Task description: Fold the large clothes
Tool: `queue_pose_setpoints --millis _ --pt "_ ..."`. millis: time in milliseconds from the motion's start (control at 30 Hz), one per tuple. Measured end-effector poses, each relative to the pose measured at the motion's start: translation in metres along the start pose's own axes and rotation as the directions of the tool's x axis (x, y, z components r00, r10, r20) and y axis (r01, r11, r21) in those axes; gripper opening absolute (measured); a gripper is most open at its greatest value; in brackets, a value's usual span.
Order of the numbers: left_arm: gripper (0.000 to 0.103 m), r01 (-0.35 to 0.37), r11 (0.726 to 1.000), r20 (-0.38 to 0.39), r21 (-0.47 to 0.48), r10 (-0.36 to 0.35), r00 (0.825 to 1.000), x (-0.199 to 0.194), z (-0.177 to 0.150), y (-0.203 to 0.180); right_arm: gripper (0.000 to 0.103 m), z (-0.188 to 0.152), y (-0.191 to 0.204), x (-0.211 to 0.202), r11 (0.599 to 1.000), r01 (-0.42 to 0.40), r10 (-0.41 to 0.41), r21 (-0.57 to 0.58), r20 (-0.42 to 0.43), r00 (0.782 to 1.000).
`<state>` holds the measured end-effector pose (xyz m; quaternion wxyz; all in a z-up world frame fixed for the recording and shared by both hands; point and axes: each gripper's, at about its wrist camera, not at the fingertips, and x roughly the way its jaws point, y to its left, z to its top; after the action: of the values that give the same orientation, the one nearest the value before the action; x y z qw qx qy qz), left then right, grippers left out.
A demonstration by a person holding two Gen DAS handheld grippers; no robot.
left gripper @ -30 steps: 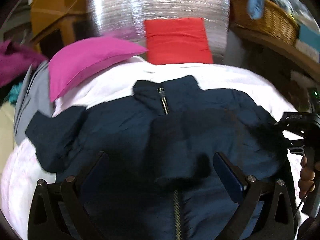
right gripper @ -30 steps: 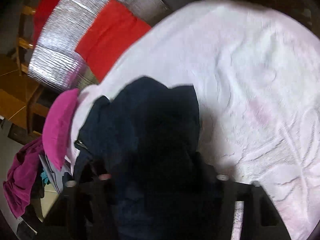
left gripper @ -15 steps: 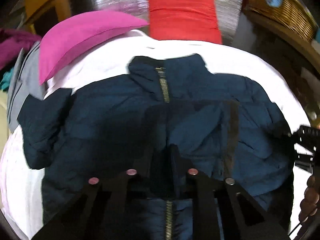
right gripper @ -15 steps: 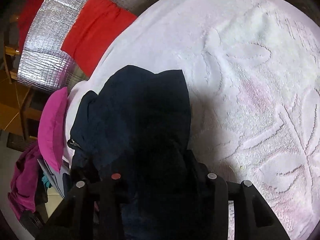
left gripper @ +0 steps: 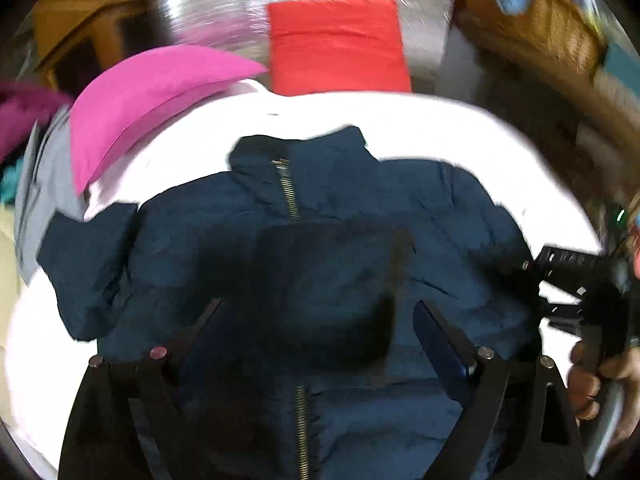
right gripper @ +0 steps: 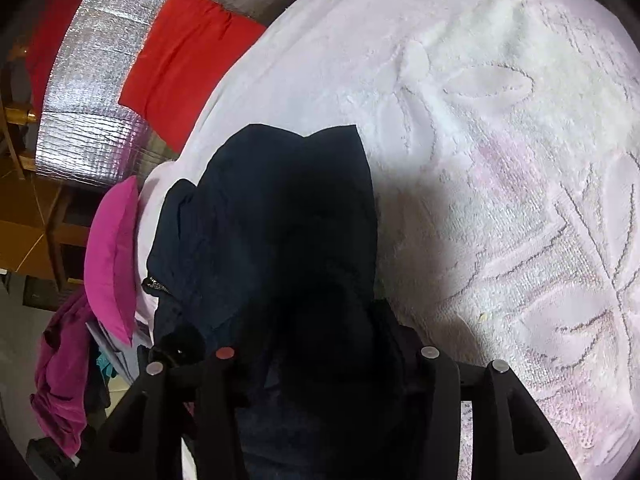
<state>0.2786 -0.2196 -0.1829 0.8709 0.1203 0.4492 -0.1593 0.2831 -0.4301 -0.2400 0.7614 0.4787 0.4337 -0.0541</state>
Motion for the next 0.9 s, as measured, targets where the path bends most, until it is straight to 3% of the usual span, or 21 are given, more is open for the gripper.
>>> queue_pose_setpoints --millis 133,200,267,333,367,500,567,667,767,900 --pt "0.093 -0.178 0.982 -0.095 0.062 0.183 0.978 0.042 0.004 -0.021 0.053 0.003 -0.003 0.0 1.0 -0.017 0.017 0.003 -0.021 1.0" --pt "0.089 -0.167 0.986 -0.136 -0.011 0.163 0.977 0.052 0.002 -0.003 0.053 0.003 -0.003 0.001 1.0 -0.015 0.015 -0.002 -0.025 1.0" --pt "0.079 -0.137 0.987 -0.147 -0.081 0.124 0.981 0.048 0.001 0.02 0.054 0.003 -0.002 0.001 1.0 -0.011 0.011 -0.01 -0.028 1.0" --pt "0.061 -0.144 0.984 -0.134 -0.109 0.129 0.983 0.037 0.003 0.042 0.055 0.002 0.0 0.001 1.0 -0.006 0.006 -0.014 -0.028 1.0" --pt "0.059 -0.15 0.982 -0.12 -0.118 0.136 0.983 0.03 0.005 0.054 0.055 0.002 0.0 0.0 1.0 -0.004 0.004 -0.013 -0.026 1.0" --pt "0.059 -0.21 0.962 -0.081 -0.173 0.198 0.977 -0.001 0.01 0.114 0.055 -0.001 -0.001 -0.004 1.0 0.002 -0.002 0.001 -0.022 1.0" --pt "0.059 -0.208 0.955 -0.073 -0.211 0.196 0.978 -0.014 0.009 0.142 0.056 -0.002 -0.002 -0.013 1.0 0.014 -0.015 0.014 0.015 1.0" --pt "0.069 -0.184 0.938 -0.067 -0.294 0.172 0.983 -0.029 -0.003 0.184 0.056 -0.005 0.007 -0.037 0.999 0.045 -0.041 -0.028 0.129 0.991" --pt "0.07 -0.147 0.926 -0.064 -0.348 0.133 0.989 -0.033 -0.022 0.201 0.056 -0.016 0.031 -0.061 0.983 0.112 -0.069 -0.144 0.273 0.959" --pt "0.07 -0.155 0.929 -0.107 -0.336 0.126 0.986 -0.009 -0.031 0.194 0.056 -0.033 0.056 -0.064 0.958 0.116 -0.029 -0.262 0.316 0.948"
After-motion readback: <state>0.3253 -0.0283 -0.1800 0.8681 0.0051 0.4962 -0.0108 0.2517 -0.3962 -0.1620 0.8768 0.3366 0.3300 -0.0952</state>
